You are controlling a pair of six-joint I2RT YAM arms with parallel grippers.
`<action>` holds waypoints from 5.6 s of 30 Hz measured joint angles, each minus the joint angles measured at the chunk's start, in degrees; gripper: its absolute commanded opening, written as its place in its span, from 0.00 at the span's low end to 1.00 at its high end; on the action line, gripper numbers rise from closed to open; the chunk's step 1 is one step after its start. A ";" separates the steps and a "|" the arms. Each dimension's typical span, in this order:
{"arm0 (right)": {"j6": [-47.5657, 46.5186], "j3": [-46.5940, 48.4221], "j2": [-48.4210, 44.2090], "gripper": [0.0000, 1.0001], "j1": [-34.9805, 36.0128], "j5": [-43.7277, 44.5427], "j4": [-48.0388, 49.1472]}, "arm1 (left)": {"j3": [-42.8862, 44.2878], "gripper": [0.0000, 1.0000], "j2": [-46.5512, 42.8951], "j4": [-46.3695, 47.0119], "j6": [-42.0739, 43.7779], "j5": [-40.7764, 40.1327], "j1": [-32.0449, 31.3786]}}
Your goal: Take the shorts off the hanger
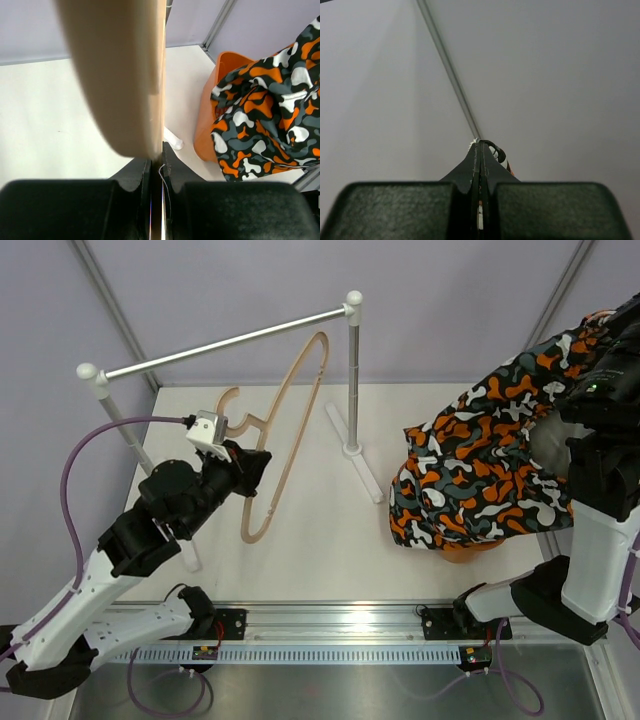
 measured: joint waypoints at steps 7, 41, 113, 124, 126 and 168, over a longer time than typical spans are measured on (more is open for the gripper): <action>14.36 -5.77 -2.16 0.00 -10.49 -2.14 -11.32 | -0.44 0.00 -2.01 -0.70 0.00 0.07 0.02; 65.31 -74.40 -3.45 0.52 -32.85 -58.53 -22.71 | 4.50 0.00 0.92 -15.80 -2.01 -1.73 0.02; 58.25 -72.76 -31.95 0.68 -32.89 -68.19 -32.81 | 42.12 0.33 41.77 -23.63 -0.66 4.31 20.04; 57.00 -72.76 -34.29 0.70 -32.89 -68.06 -35.93 | 41.88 0.51 40.41 -23.58 -0.15 4.66 20.15; 56.76 -72.76 -34.42 0.71 -32.89 -68.08 -36.28 | 41.38 0.55 39.01 -23.54 0.11 4.74 20.15; 56.15 -74.73 -33.48 1.00 -32.89 -67.54 -61.24 | 29.66 0.76 18.40 -21.81 1.90 10.34 20.15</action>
